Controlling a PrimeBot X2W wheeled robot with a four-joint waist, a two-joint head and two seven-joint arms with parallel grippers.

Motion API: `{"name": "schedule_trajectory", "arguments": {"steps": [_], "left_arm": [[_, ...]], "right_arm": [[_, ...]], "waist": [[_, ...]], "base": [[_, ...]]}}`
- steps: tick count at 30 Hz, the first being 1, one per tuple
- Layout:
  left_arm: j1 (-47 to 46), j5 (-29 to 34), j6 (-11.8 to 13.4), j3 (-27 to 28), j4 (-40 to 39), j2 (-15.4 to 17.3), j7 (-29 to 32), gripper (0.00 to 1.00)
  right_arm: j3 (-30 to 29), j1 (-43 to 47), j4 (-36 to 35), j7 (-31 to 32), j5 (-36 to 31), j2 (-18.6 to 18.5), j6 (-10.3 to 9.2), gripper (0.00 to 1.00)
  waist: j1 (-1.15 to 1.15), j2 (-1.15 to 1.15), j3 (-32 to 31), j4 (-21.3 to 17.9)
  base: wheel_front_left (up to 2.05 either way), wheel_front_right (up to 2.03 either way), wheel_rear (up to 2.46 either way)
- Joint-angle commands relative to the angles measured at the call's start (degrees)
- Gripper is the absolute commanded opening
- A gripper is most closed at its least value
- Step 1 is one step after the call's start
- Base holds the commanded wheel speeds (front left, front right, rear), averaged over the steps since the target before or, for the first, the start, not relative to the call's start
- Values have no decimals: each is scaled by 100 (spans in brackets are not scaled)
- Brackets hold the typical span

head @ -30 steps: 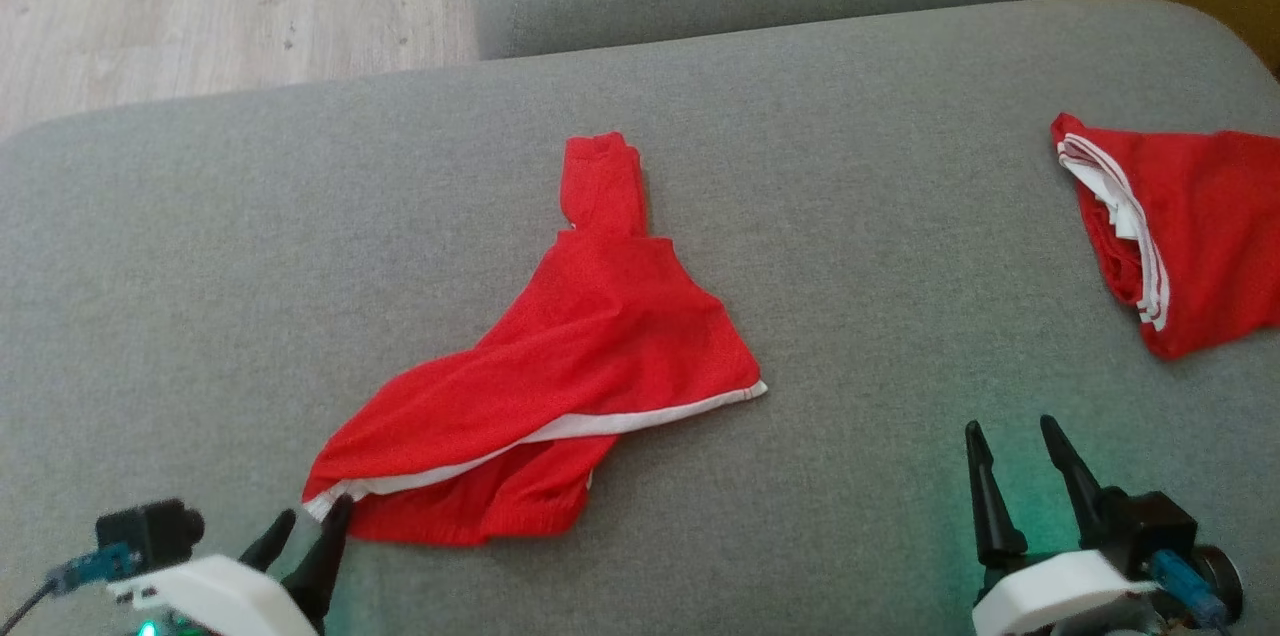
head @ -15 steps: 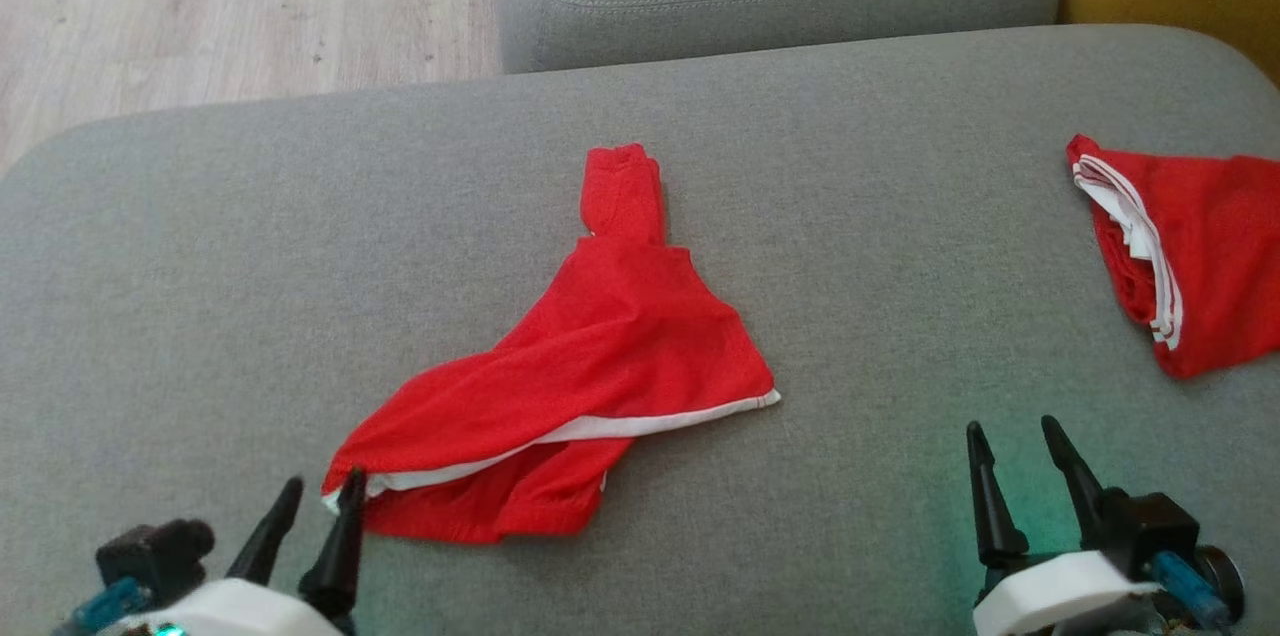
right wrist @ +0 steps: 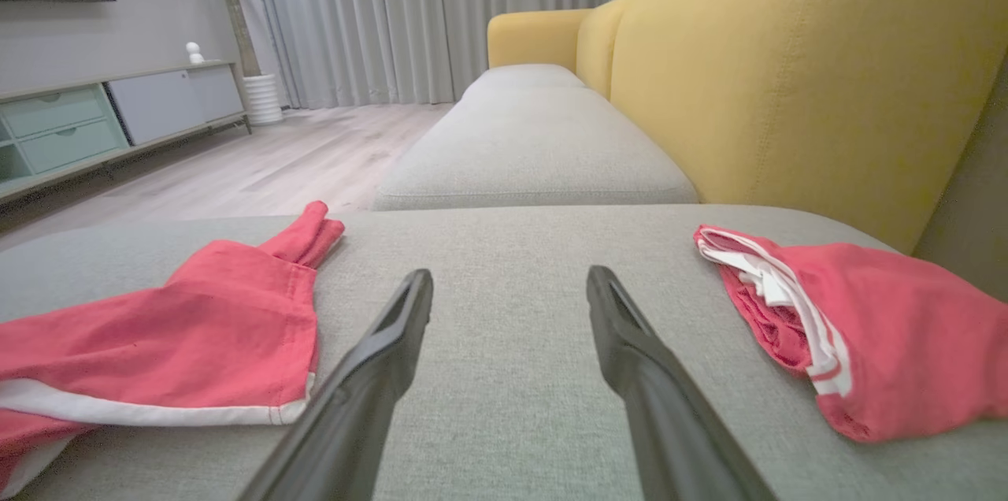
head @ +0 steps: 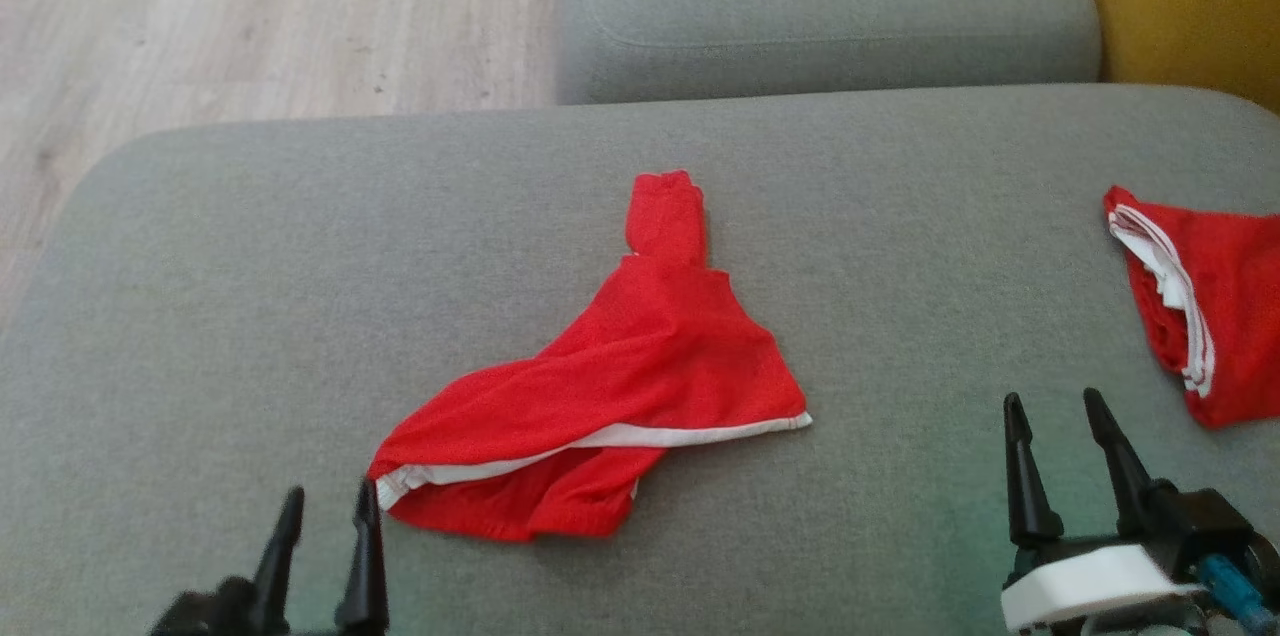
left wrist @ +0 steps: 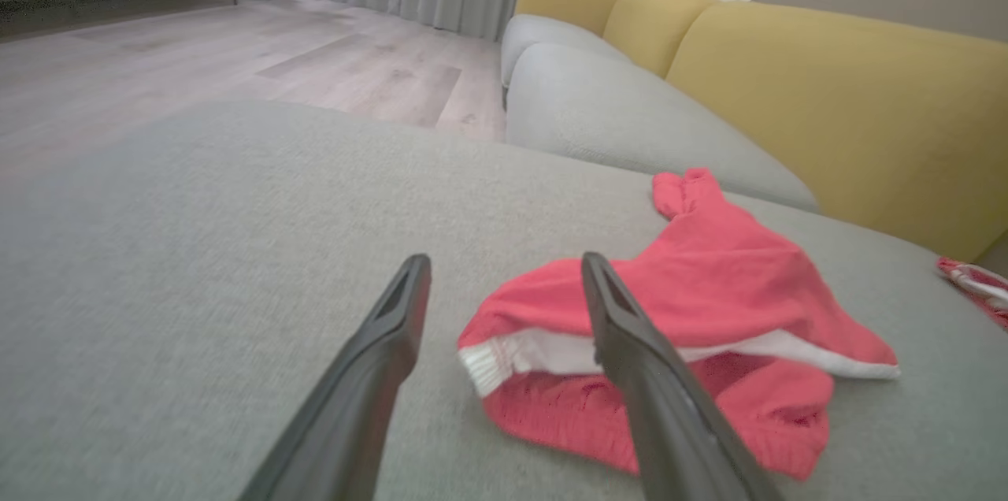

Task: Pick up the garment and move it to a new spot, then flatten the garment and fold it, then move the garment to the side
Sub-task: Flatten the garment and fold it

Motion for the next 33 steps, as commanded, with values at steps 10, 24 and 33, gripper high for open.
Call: {"name": "schedule_trajectory", "arguments": {"steps": [10,24,33], "left_arm": [[126,1443,-639,1273,355,-778,-100,100],[118,2207,-1270,1937,668,-1356,-101,100],[-196,1958,-1326,1725,710,-1185,348,100]], "right_arm": [[422,61,-66,-79,129,-42,39,100],[570,36,17,-79,179,-42,39,100],[999,-520,96,184,601,-42,39,100]], "waist": [[0,0,-47,270],[0,0,-35,240],[0,0,-5,246]], "base": [[0,0,0],[0,0,0],[0,0,0]]}}
